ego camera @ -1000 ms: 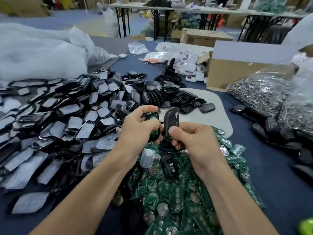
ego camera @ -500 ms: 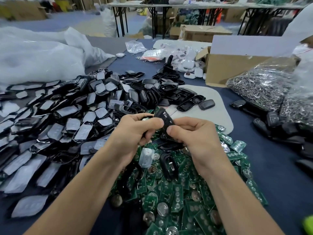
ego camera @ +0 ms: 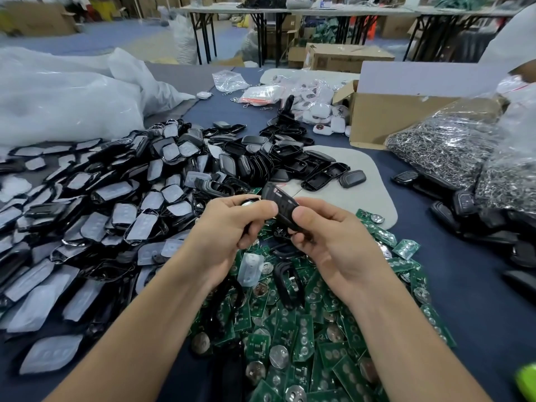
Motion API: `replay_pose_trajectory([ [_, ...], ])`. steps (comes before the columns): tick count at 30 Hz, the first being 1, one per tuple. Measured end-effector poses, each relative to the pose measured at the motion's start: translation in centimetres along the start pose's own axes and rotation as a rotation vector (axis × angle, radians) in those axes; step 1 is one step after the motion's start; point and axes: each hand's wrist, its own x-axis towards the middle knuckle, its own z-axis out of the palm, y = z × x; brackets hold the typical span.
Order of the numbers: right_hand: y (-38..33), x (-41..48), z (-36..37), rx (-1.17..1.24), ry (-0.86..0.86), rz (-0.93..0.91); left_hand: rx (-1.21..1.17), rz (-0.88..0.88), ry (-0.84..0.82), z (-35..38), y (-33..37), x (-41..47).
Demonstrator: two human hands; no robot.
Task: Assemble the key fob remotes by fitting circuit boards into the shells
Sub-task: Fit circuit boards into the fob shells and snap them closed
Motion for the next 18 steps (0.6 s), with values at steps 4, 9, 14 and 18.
replay_pose_trajectory([
  [4,0.0,0.0,0.0,-0.135,0.002,-0.013,-0.042,-0.028,0.012,-0.1,0.1,0.1],
  [9,-0.2,0.0,-0.2,0.067,-0.009,0.021,-0.162,-0.044,-0.090,0.1,0.2,-0.2],
  [14,0.2,0.0,0.1,0.070,0.066,0.051,-0.034,0.165,0.132,1.0,0.1,-0.5],
  [18,0.4,0.1,0.3,-0.001,0.075,0.123,0.502,0.539,0.437,1.6,-0.6,-1.0],
])
